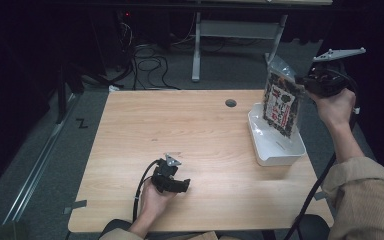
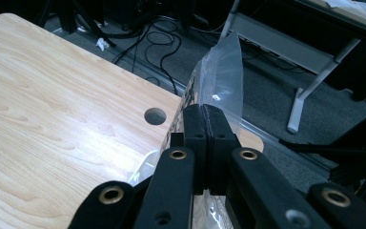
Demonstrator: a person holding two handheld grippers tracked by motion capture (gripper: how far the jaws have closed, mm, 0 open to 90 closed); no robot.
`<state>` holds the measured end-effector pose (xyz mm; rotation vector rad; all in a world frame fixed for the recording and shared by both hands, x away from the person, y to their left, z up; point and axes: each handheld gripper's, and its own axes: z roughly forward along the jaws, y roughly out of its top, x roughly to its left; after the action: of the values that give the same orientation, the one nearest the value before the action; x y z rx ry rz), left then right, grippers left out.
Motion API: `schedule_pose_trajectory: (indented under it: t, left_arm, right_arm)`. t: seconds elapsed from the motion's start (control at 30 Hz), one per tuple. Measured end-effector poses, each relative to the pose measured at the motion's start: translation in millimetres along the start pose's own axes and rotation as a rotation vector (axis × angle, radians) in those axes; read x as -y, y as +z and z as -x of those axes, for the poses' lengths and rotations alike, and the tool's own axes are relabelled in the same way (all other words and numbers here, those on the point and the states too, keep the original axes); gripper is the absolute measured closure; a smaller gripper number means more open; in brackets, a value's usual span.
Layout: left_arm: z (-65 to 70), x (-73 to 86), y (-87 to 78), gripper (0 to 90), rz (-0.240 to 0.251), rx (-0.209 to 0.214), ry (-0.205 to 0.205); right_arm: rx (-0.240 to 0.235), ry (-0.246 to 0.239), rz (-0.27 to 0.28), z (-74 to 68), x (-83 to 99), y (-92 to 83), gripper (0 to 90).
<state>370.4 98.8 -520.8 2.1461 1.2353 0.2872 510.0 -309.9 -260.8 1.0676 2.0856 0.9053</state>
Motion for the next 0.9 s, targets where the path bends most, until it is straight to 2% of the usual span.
schedule_pose_trajectory:
  t: [0.17, 0.43, 0.9]
  left_arm:
    - [0.0, 0.1, 0.3, 24.2, -0.001, -0.002, 0.0]
    - [0.1, 0.3, 0.5, 24.2, -0.001, -0.001, -0.004]
    - [0.6, 0.5, 0.5, 24.3, 0.002, 0.004, -0.002]
  right_arm:
    - [-0.001, -0.005, -0.023, 2.6, 7.8, 3.4, 90.0]
    - [-0.009, -0.006, -0.03, 4.3, 17.2, 9.3, 90.0]
    - [-0.041, 0.027, -0.044, 6.4, 34.8, 17.4, 90.0]
